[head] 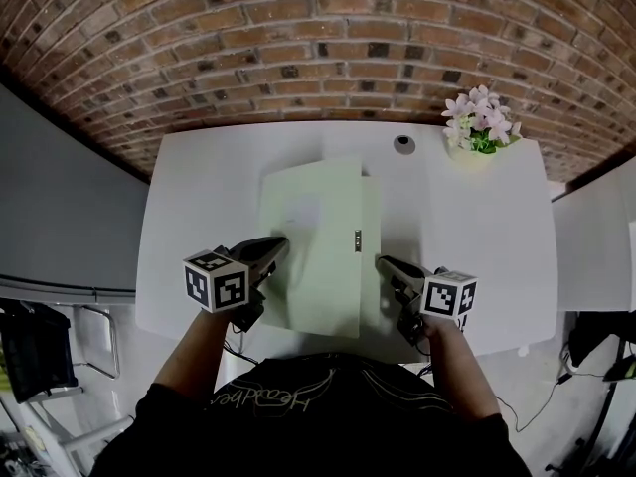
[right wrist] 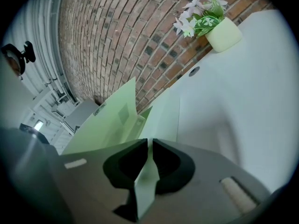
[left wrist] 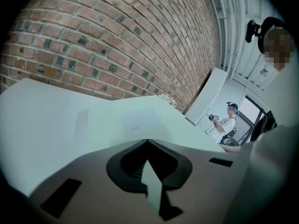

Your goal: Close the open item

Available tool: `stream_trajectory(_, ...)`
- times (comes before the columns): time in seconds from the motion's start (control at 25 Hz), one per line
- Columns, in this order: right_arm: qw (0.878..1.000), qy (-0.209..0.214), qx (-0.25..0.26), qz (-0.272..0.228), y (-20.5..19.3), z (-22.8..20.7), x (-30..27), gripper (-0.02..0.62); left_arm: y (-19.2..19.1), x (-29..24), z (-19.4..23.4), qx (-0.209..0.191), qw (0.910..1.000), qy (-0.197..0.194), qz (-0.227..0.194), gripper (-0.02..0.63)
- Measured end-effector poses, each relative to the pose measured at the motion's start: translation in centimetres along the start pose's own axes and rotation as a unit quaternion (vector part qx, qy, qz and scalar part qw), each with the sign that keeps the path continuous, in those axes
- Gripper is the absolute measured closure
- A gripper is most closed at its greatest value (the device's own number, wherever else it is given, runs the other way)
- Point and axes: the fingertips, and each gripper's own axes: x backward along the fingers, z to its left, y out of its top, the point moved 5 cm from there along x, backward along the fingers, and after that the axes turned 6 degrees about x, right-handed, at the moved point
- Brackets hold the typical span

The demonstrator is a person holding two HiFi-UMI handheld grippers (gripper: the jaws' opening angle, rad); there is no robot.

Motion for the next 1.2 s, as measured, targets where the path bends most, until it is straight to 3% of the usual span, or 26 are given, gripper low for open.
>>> stream_trajectory(0.6, 1.000, 0.011, -0.001, 0.008, -0.8, 0.6, -1.0, 0.555, -0.4, -0.5, 0.0, -0.032, 0.9989, 0.011, 0.032, 0.604)
stream_trajectory(1.2, 0.999, 0.022, -0.021, -0.016, -0.9, 0.5, -1.0, 0.555, -1.5, -1.7, -0.1, -0.061, 0.9959, 0.020, 0.064, 0.604)
